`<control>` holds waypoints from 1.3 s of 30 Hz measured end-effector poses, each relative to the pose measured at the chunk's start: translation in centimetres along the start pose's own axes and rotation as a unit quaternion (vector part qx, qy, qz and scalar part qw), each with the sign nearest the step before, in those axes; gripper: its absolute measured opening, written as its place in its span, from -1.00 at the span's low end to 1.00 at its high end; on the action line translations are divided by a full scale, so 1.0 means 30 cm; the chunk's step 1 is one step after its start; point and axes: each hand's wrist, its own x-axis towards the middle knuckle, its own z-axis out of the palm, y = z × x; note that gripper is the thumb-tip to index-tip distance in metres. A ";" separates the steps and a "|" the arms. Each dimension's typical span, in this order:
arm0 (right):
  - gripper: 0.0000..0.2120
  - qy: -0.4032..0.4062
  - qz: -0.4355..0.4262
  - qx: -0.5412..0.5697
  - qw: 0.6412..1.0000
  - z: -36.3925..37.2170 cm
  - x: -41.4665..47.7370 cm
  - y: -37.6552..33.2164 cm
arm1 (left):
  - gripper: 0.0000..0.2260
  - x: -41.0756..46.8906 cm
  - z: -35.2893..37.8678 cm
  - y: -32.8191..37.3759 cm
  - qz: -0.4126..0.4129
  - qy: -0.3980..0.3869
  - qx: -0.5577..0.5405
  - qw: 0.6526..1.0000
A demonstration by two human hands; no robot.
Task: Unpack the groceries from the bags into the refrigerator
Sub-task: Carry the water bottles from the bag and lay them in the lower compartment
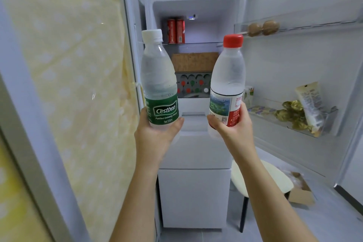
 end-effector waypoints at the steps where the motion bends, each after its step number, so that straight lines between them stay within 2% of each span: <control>1: -0.48 0.000 0.000 0.000 1.000 0.002 0.002 0.003 | -0.50 0.004 -0.002 0.000 -0.003 0.001 -0.001 1.000; 8: -0.44 0.001 0.003 -0.006 1.000 0.024 0.015 0.016 | -0.50 0.028 -0.014 -0.012 -0.008 -0.012 0.012 1.000; 18: -0.49 0.001 0.015 -0.014 1.000 0.051 0.018 0.044 | -0.52 0.069 -0.023 -0.082 -0.023 -0.027 0.003 0.999; 29: -0.50 0.008 0.061 -0.028 0.998 0.068 0.034 0.152 | -0.55 0.106 0.003 -0.199 -0.060 -0.034 0.016 0.997; 39: -0.49 0.014 0.088 -0.035 0.995 0.089 0.163 0.330 | -0.55 0.199 0.103 -0.321 -0.085 -0.030 0.043 0.995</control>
